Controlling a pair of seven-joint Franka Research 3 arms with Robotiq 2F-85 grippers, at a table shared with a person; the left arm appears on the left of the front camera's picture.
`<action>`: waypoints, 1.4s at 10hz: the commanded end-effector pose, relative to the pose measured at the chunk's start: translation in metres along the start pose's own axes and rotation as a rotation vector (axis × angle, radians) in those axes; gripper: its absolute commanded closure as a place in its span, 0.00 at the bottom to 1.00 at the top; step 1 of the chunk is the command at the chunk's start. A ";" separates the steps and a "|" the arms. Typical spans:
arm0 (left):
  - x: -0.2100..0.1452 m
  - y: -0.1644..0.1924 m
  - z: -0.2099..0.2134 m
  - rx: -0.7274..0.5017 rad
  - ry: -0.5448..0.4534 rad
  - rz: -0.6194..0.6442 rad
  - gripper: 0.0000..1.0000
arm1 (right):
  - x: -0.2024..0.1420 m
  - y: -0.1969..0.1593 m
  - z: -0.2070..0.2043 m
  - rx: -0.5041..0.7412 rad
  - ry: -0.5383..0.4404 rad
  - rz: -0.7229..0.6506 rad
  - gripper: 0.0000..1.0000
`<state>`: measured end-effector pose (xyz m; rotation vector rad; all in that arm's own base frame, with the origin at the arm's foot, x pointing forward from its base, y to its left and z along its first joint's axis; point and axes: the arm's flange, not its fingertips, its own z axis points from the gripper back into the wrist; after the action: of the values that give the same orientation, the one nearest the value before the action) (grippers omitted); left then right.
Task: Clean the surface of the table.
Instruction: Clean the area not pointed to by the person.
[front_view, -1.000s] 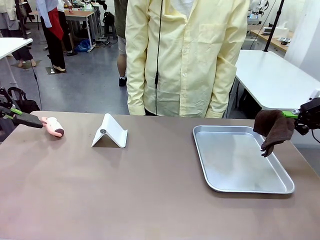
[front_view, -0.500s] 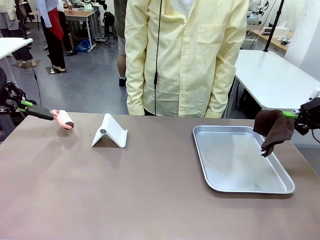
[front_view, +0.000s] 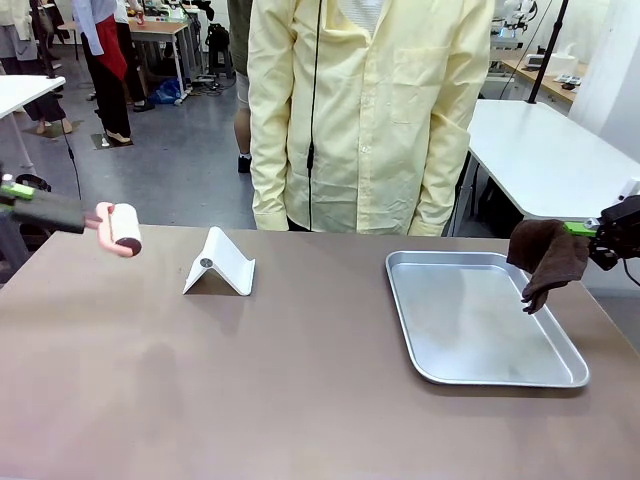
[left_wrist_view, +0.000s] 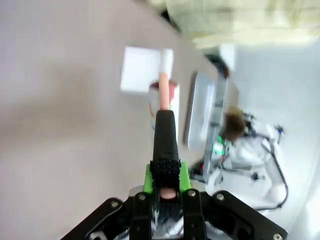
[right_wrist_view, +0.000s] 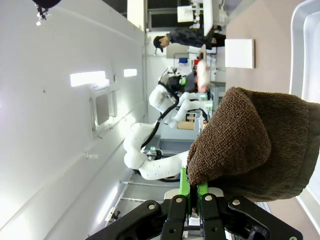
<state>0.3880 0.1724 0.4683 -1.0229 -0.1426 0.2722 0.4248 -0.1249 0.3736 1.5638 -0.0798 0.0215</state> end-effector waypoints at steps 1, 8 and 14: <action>-0.052 0.000 0.029 -0.010 0.181 -0.062 0.79 | 0.002 0.003 -0.002 -0.001 -0.007 0.022 0.94; -0.122 0.043 0.077 -0.357 0.280 -0.132 0.79 | 0.002 0.003 -0.002 -0.001 -0.007 0.022 0.94; -0.139 0.033 0.068 -0.188 0.367 -0.174 0.79 | 0.002 0.003 -0.002 -0.001 -0.007 0.022 0.94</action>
<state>0.2368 0.2034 0.4762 -1.2342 0.0793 -0.0924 0.4249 -0.1247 0.3736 1.5638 -0.0796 0.0219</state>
